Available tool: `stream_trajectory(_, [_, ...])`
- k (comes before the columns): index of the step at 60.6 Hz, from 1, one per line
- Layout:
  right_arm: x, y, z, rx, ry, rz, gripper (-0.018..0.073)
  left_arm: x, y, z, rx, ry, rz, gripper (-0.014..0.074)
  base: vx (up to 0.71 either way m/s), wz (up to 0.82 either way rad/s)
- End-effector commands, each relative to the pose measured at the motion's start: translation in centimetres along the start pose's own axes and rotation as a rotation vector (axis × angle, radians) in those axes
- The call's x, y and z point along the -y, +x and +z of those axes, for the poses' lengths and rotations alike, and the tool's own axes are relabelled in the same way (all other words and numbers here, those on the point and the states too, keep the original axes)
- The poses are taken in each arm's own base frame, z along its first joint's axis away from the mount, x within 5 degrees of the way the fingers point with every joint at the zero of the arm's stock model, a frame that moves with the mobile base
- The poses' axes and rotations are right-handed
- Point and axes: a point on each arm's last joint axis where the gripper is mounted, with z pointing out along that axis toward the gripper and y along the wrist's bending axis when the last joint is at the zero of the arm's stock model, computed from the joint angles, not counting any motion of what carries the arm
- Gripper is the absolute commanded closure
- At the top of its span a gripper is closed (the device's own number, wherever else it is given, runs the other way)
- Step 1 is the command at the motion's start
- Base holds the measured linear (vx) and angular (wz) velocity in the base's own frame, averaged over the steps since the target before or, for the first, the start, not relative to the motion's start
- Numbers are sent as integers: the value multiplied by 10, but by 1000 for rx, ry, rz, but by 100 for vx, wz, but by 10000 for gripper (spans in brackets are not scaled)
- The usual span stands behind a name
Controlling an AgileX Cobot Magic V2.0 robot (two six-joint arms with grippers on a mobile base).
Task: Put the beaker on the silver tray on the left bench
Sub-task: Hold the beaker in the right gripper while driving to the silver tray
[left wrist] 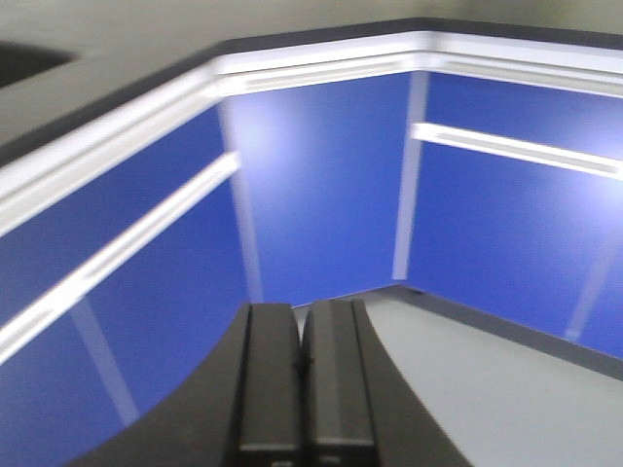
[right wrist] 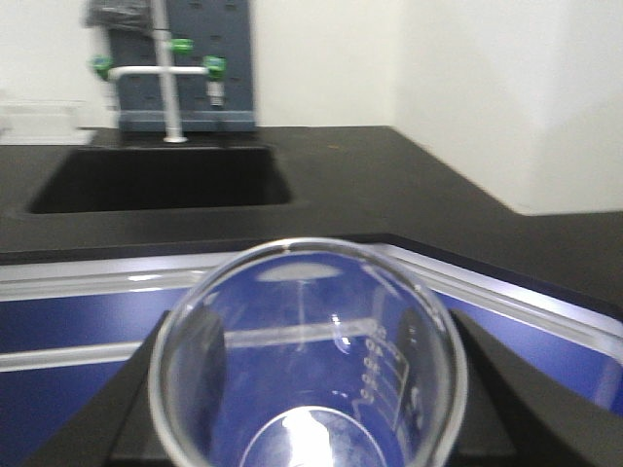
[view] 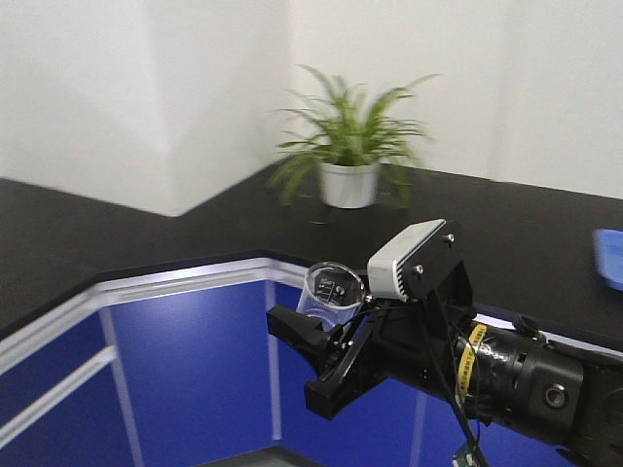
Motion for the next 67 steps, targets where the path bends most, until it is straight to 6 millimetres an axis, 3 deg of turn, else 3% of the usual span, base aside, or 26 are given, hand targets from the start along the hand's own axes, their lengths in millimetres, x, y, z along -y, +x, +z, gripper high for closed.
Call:
stream_trajectory(1, [-4,-26,-7,106,-25,-4,515,0,-2,1,68,0,-8,595,-1,85])
stream_trajectory(67, [-4,-26,-7,106,-25,-4,515,0,-2,1,68,0,-8,595,12,85])
